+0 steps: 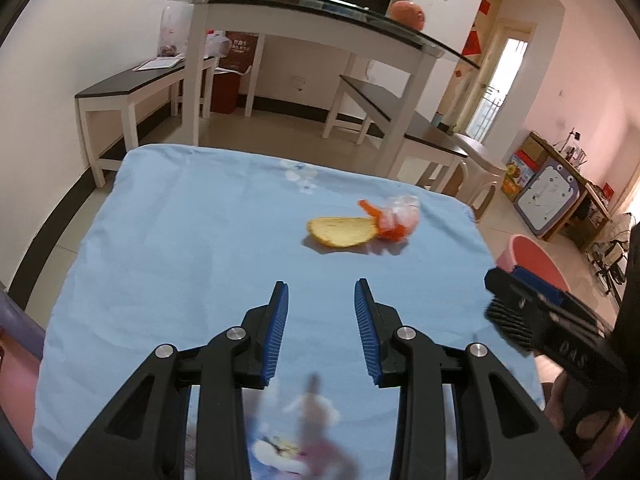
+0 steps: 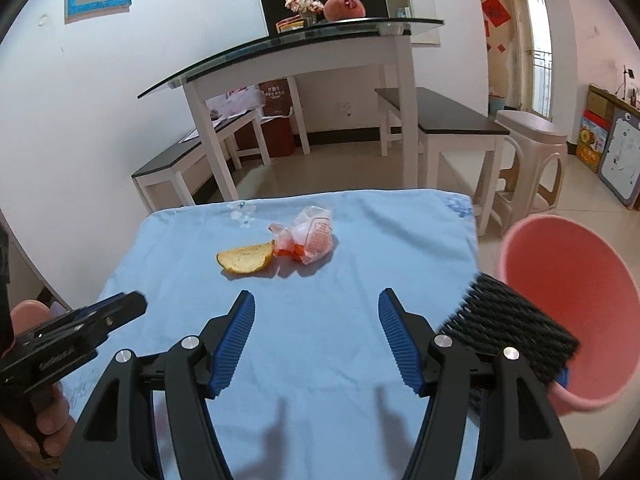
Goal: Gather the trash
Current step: 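Grasp the clear plastic bag with the right tool while the left tool grasps the last orange peel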
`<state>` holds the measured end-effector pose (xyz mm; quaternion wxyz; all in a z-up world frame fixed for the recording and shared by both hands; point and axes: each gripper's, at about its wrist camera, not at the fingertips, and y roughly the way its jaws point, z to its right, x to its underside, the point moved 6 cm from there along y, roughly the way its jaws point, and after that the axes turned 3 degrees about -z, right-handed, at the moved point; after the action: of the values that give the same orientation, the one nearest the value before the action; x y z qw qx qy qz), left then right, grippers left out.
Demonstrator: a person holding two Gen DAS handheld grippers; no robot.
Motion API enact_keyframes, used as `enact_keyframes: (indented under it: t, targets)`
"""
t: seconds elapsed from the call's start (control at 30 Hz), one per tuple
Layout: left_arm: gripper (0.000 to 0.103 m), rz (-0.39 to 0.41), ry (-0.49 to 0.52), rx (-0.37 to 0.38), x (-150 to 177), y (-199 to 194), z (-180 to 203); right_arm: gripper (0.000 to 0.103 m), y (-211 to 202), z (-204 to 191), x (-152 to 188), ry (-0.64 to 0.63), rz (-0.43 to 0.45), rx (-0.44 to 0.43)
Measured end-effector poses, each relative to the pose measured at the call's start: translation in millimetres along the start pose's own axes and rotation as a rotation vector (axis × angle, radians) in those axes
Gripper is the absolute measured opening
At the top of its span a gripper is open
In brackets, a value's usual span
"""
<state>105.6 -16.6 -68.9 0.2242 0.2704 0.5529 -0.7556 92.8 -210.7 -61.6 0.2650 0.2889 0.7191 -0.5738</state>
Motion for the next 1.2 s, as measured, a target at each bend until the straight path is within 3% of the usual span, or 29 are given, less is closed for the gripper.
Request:
enact_keyframes:
  t: [0.3, 0.6, 0.67, 0.87, 1.0, 1.2]
  targets:
    - [0.035, -0.032, -0.034, -0.003, -10.6, 20.7, -27.9, 0.066, 71.9, -3.2, -24.2, 0.022, -0.063, -0.048]
    - [0.035, -0.080, -0.012, 0.029, -28.8, 51.1, -21.4, 0.067, 131.8, -1.8, -52.3, 0.068, -0.098, -0.086]
    - [0.035, -0.094, -0.004, 0.034, -33.8, 60.1, -16.7, 0.055, 139.8, -0.2, -52.8, 0.071, -0.108, -0.092]
    - [0.035, -0.126, 0.013, 0.032, -44.0, 85.1, -8.8, 0.043, 139.6, 3.1, -51.3, 0.081, -0.099, -0.111]
    - [0.035, -0.147, 0.022, 0.004, -48.2, 103.6, -9.6, 0.041, 125.7, 7.5, -54.4, 0.104, -0.059, -0.123]
    - [0.035, -0.177, -0.007, 0.021, -52.1, 120.9, -7.5, 0.041, 102.1, 9.4, -61.7, 0.109, -0.015, -0.123]
